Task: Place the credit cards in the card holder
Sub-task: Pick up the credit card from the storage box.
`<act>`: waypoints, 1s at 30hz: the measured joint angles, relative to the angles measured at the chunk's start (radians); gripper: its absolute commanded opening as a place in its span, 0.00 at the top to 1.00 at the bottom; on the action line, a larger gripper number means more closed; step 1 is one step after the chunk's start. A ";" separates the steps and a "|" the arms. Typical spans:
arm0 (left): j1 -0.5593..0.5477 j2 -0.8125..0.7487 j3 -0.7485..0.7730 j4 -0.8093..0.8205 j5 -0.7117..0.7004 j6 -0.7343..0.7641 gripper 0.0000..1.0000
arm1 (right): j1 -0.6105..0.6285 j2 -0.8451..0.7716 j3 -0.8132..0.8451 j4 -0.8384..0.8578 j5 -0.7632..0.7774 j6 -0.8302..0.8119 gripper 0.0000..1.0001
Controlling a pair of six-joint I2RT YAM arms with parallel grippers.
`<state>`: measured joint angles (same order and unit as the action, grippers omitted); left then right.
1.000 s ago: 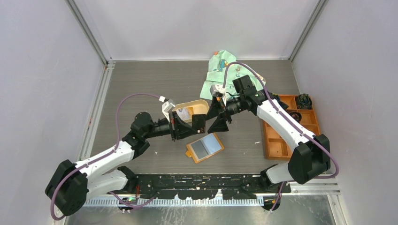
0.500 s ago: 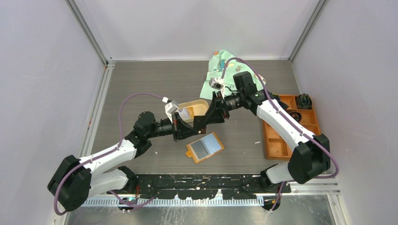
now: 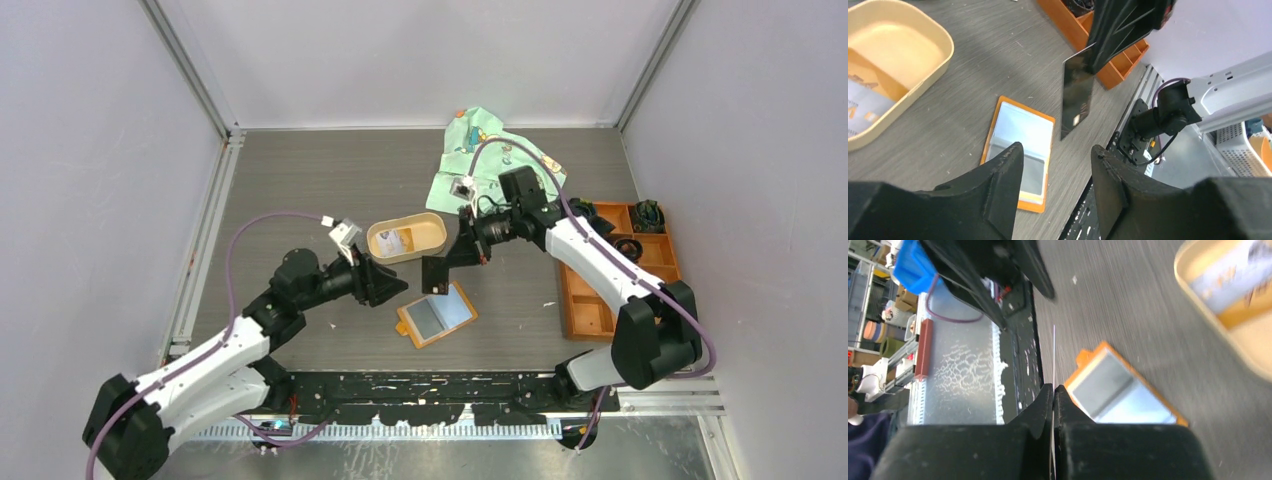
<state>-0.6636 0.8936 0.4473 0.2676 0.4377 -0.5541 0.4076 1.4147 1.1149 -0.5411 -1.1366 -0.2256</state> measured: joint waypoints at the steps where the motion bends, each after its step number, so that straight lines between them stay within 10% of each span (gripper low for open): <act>1: 0.000 -0.032 -0.014 -0.011 -0.015 -0.015 0.48 | -0.003 0.000 -0.035 0.009 0.023 0.017 0.99; 16: -0.064 0.028 -0.216 -0.082 -0.179 -0.413 0.52 | -0.016 0.235 -0.163 -0.017 0.274 0.180 0.99; 30: -0.076 0.336 -0.185 0.041 -0.202 -0.468 0.61 | -0.046 0.301 -0.136 -0.016 0.261 0.184 0.99</act>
<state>-0.7395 1.2301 0.2623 0.3088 0.2356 -1.0222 0.3614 1.7157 0.9791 -0.5568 -0.8757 -0.0418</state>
